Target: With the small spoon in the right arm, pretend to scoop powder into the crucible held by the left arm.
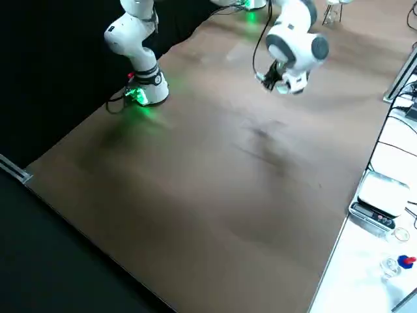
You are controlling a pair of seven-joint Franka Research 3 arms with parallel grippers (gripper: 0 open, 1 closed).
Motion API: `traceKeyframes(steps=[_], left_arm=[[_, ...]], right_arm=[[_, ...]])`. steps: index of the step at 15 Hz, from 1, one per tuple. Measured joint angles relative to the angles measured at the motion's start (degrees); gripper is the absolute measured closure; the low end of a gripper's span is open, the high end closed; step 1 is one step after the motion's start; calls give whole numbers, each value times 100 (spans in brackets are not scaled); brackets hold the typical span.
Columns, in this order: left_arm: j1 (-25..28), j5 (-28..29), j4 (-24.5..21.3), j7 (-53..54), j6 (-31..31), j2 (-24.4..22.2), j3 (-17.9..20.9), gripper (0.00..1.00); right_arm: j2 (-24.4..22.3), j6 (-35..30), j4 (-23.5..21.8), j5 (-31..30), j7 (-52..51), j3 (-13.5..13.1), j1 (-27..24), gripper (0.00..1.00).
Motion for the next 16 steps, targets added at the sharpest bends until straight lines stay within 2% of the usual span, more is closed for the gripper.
traceKeyframes(steps=[2,3,9,12,16], left_arm=[[340,188,-18,430,-371,-4,-1,94],[590,361,-133,837,-510,-59,-6,94],[1377,777,-847,2109,-545,-304,-6,94],[1582,1071,-1060,2479,-545,-307,-5,94],[1817,1242,-1169,2950,-545,-307,-5,94]], right_arm=[[207,47,-3,-281,-994,-9,-378,78],[340,132,-2,-814,-1930,-9,-636,78],[528,895,-3,-2267,-3969,7,-712,78],[648,1311,-6,-2446,-4822,-1,-821,78],[821,1504,-8,-2462,-5672,-5,-1196,78]])
